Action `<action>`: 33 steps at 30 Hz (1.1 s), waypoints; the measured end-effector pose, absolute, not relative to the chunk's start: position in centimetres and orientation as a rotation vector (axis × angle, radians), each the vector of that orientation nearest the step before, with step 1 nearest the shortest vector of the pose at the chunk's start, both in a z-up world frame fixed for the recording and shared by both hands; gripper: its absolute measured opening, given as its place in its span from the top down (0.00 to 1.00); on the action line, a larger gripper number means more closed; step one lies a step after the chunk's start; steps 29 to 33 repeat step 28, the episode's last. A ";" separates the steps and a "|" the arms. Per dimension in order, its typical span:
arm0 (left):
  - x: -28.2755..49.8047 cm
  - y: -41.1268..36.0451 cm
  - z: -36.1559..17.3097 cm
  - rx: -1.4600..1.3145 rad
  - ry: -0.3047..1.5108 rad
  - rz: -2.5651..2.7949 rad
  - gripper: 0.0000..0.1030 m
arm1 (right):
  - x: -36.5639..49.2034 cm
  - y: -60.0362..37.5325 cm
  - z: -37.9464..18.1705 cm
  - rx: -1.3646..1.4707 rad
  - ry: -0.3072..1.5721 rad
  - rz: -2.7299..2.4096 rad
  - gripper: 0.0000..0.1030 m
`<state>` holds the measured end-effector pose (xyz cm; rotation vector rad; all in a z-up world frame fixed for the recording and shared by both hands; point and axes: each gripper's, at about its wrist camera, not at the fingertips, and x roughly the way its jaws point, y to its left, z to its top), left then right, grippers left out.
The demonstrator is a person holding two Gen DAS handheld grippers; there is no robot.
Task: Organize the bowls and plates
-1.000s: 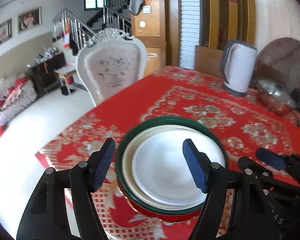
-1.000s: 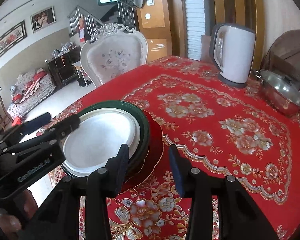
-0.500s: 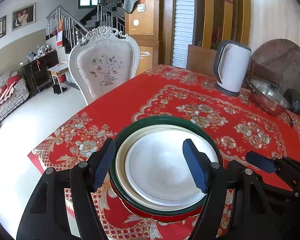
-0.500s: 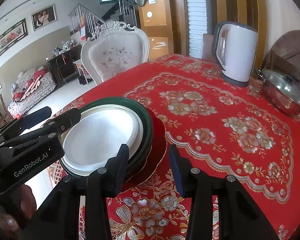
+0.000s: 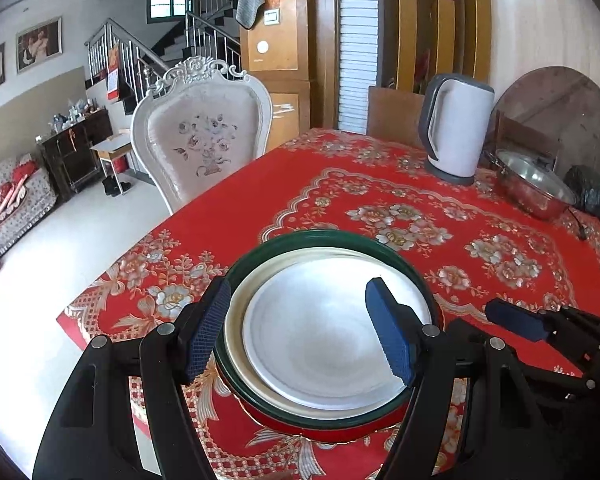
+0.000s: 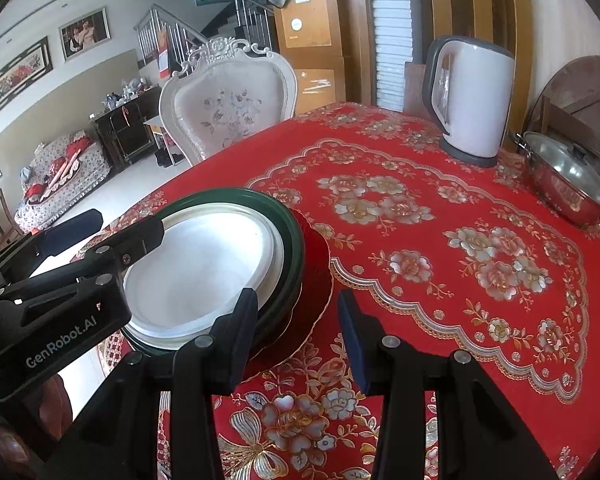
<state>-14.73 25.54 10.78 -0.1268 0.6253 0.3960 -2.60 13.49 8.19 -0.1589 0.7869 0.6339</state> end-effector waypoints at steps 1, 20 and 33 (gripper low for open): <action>-14.8 25.5 10.8 -0.130 0.625 0.391 0.31 | -2.6 13.5 8.2 -0.160 0.786 0.634 0.59; -14.9 25.1 10.6 -0.128 0.610 0.371 0.31 | -2.7 13.7 7.7 -0.165 0.804 0.643 0.59; -15.1 25.2 10.7 -0.137 0.603 0.382 0.31 | -2.9 14.1 7.8 -0.170 0.802 0.647 0.59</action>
